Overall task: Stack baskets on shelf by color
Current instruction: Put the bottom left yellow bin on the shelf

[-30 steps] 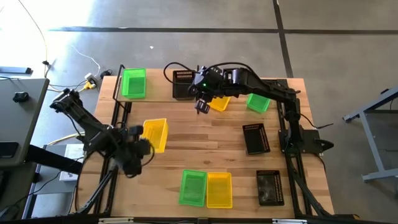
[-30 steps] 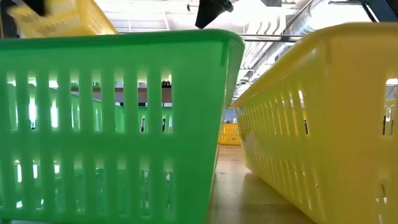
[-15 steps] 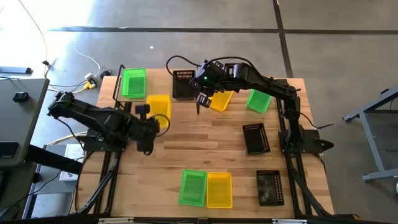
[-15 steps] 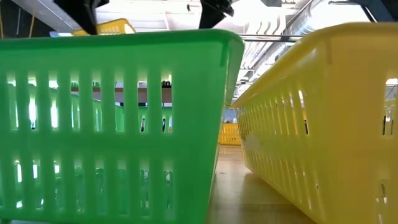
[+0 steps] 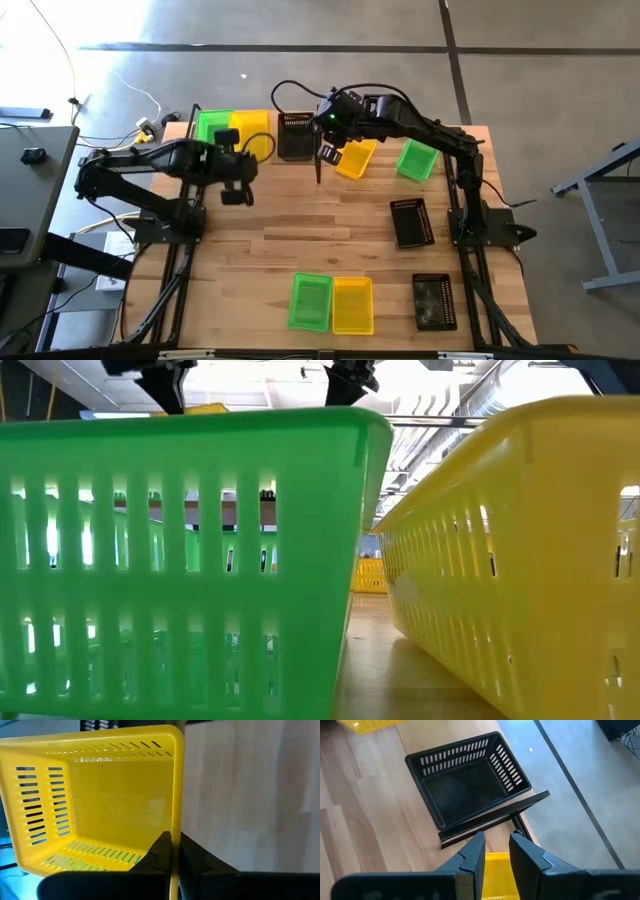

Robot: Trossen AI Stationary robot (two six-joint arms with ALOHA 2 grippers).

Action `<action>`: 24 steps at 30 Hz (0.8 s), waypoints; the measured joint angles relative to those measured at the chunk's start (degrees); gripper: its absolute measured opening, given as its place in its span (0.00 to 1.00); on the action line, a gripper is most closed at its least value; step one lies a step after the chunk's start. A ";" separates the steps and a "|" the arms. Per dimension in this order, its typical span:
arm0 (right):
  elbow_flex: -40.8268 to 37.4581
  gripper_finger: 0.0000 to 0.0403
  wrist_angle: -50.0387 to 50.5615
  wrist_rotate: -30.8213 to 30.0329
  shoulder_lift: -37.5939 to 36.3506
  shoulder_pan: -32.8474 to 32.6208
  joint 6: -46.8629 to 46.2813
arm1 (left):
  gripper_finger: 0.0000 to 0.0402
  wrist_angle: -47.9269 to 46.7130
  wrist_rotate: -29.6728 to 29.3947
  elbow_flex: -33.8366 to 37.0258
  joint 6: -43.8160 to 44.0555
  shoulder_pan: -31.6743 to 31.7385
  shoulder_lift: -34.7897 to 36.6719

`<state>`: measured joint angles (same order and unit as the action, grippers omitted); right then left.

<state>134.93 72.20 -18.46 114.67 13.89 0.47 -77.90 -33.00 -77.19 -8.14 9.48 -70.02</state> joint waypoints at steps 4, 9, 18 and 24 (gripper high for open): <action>0.00 0.18 -0.02 -0.02 0.00 0.01 -0.43 | 0.00 2.37 3.00 0.00 -5.62 5.63 -0.04; 0.00 0.18 -0.02 -0.02 -0.01 0.00 -0.47 | 0.00 3.16 6.22 -0.02 -9.46 11.59 -0.52; 0.00 0.18 -0.02 -0.02 0.00 0.00 -0.65 | 0.00 7.12 8.91 0.00 -13.08 17.30 -4.37; 0.00 0.18 -0.02 -0.02 0.00 0.00 -0.66 | 0.00 6.49 9.91 -0.01 -14.83 19.11 -7.11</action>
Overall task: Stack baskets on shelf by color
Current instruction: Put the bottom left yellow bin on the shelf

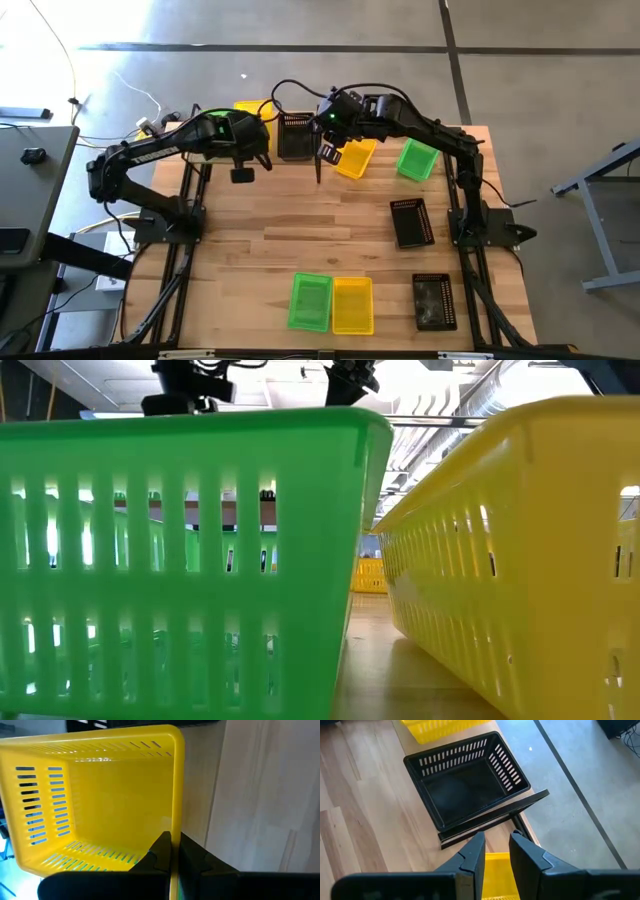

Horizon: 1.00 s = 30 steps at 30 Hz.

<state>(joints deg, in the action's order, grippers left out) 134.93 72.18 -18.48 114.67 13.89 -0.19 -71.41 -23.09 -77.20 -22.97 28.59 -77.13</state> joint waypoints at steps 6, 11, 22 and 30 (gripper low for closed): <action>0.00 0.18 0.02 0.00 0.00 0.00 0.00 | 0.00 -0.19 1.84 0.01 -1.71 0.29 -1.48; 0.00 0.18 0.04 0.00 0.00 0.00 0.00 | 0.00 -1.13 2.00 0.01 -1.70 0.29 -3.00; 0.00 0.18 0.97 0.00 0.00 0.00 -0.01 | 0.00 -2.04 4.42 0.01 -2.76 2.28 -4.67; -0.01 0.18 0.94 0.01 0.00 0.00 -0.02 | 0.06 -2.30 5.04 0.01 -2.76 3.31 -4.67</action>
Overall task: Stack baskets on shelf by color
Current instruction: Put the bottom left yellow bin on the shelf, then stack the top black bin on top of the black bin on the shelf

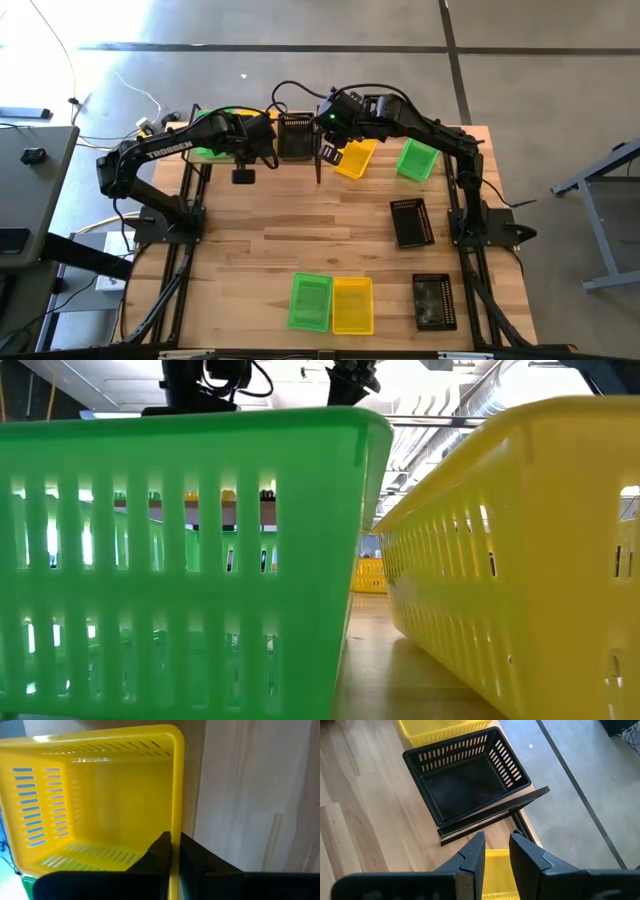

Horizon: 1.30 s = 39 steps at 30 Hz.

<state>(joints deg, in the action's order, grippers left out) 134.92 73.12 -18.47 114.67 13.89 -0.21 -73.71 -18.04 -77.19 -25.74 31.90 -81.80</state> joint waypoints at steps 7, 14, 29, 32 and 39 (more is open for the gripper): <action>-0.01 0.18 0.00 0.01 0.00 -0.02 -1.50 | 0.16 0.01 -0.11 0.00 0.00 0.00 0.00; 0.01 0.18 1.37 0.64 0.00 -1.11 -3.96 | 0.27 -1.62 -0.59 -0.92 0.00 -0.04 0.00; 0.00 0.18 14.86 2.43 0.00 -11.90 -12.71 | 0.30 -7.49 -0.52 -9.72 5.96 -6.38 1.63; -0.01 0.18 16.33 2.44 0.00 -14.44 -14.95 | 0.30 -7.51 1.02 -9.73 6.08 -8.56 3.11; -3.84 0.18 16.85 2.61 -0.04 -19.70 -21.40 | 0.30 -6.89 5.51 -9.75 9.20 -12.98 7.15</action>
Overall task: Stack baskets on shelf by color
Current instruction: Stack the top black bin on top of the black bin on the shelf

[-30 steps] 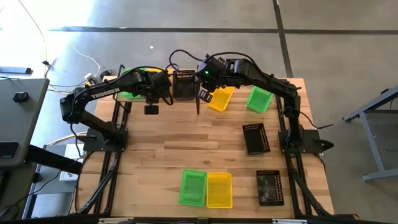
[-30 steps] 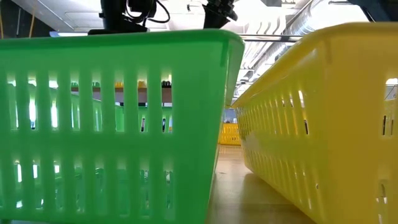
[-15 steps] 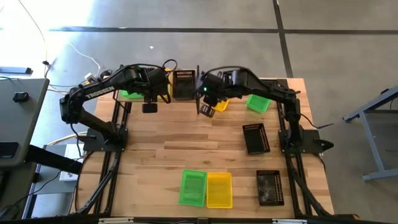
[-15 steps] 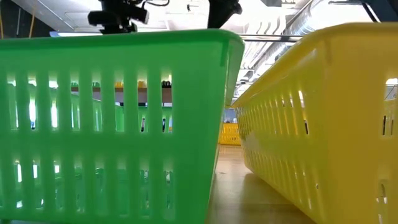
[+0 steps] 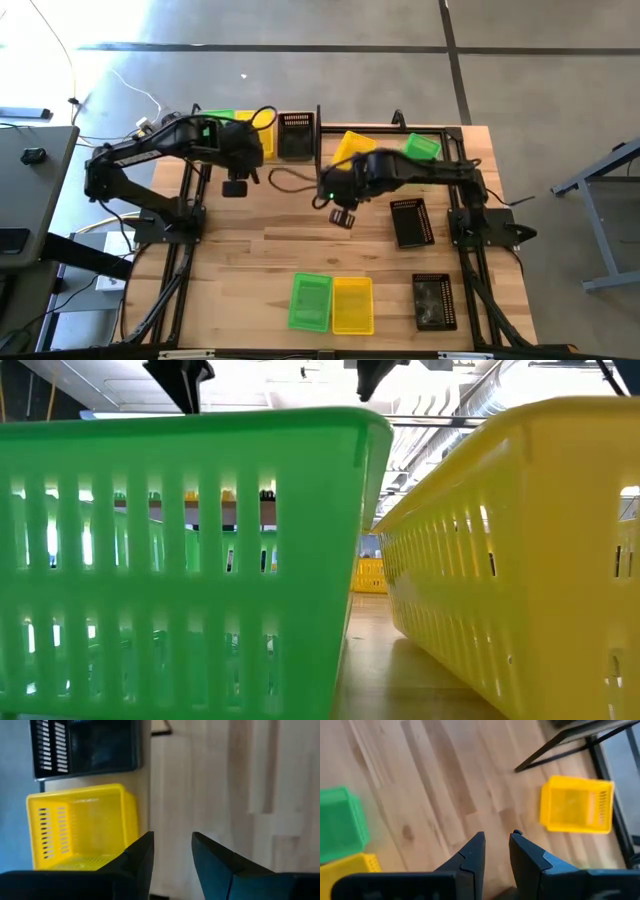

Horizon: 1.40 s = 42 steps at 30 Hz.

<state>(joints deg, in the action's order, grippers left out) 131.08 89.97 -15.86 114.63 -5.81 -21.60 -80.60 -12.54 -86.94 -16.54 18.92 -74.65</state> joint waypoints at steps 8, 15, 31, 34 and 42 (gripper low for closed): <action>-7.02 0.18 0.04 4.31 0.02 -5.10 -4.03 | 0.30 0.92 1.69 0.00 1.41 -4.04 2.80; -14.44 0.18 0.06 10.01 -0.79 -7.52 -4.10 | 0.30 0.94 1.62 0.02 1.55 -5.66 3.04; -44.19 0.18 -7.55 12.89 -21.77 -11.89 -8.13 | 0.29 1.44 1.42 0.04 2.60 -5.58 3.02; -49.89 0.18 -10.73 12.88 -26.95 -12.98 -8.11 | 0.29 1.46 0.95 0.04 4.35 -5.58 3.02; -62.98 0.18 -16.17 12.85 -37.64 -15.40 -8.00 | 0.29 1.44 -0.08 0.04 6.87 -5.55 3.02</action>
<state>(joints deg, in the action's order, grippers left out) 68.10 73.80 -3.01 76.99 -21.21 -29.61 -79.15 -12.62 -86.89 -9.67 13.37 -71.64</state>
